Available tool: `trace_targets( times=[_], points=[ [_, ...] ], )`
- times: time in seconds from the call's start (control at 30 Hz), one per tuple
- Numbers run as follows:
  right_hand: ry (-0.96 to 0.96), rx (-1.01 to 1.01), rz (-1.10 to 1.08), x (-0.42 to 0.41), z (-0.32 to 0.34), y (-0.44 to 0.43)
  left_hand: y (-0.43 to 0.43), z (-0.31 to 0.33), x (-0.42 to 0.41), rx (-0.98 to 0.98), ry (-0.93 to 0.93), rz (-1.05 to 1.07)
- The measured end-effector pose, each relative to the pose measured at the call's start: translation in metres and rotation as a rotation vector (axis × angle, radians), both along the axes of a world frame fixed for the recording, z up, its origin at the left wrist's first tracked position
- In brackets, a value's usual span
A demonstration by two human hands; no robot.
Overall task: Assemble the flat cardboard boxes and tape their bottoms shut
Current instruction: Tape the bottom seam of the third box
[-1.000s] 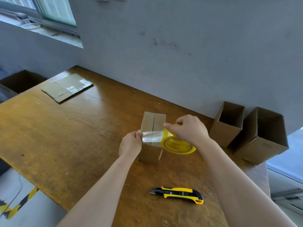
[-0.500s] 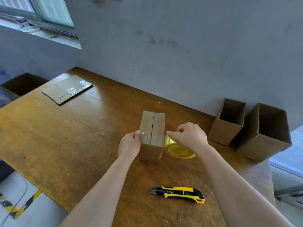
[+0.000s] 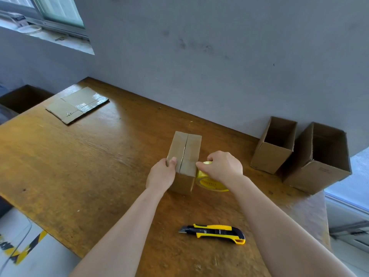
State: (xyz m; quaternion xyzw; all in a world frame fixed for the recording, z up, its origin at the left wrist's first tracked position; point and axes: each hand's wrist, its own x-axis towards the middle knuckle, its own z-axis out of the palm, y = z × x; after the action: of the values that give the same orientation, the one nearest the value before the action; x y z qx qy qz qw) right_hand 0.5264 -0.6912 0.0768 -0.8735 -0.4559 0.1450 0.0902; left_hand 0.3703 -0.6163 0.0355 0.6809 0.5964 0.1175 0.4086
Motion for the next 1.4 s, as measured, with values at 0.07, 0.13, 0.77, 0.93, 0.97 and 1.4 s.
trace_targets(
  times=[0.07, 0.13, 0.77, 0.93, 0.97, 1.4],
  points=[
    [0.040, 0.012, -0.016, -0.001, -0.003, -0.003, 0.005, 0.004, 0.001, -0.121, -0.075, 0.037],
    [0.064, 0.027, -0.030, -0.003, -0.005, -0.007, 0.008, 0.007, 0.002, -0.198, -0.134, 0.073],
    [0.590, 0.098, -0.040, -0.040, -0.022, -0.006, 0.007, -0.006, -0.014, 0.448, 0.182, -0.108],
    [0.729, 0.139, 0.055, -0.051, -0.029, -0.014, 0.028, -0.008, -0.029, 0.420, 0.128, -0.209],
    [0.747, 0.127, 0.070, -0.050, -0.031, -0.014, 0.029, -0.009, -0.029, 0.413, 0.107, -0.219],
    [0.545, -0.069, -0.126, -0.060, -0.071, 0.026, 0.031, -0.005, -0.031, 0.353, 0.068, -0.286]
  ],
)
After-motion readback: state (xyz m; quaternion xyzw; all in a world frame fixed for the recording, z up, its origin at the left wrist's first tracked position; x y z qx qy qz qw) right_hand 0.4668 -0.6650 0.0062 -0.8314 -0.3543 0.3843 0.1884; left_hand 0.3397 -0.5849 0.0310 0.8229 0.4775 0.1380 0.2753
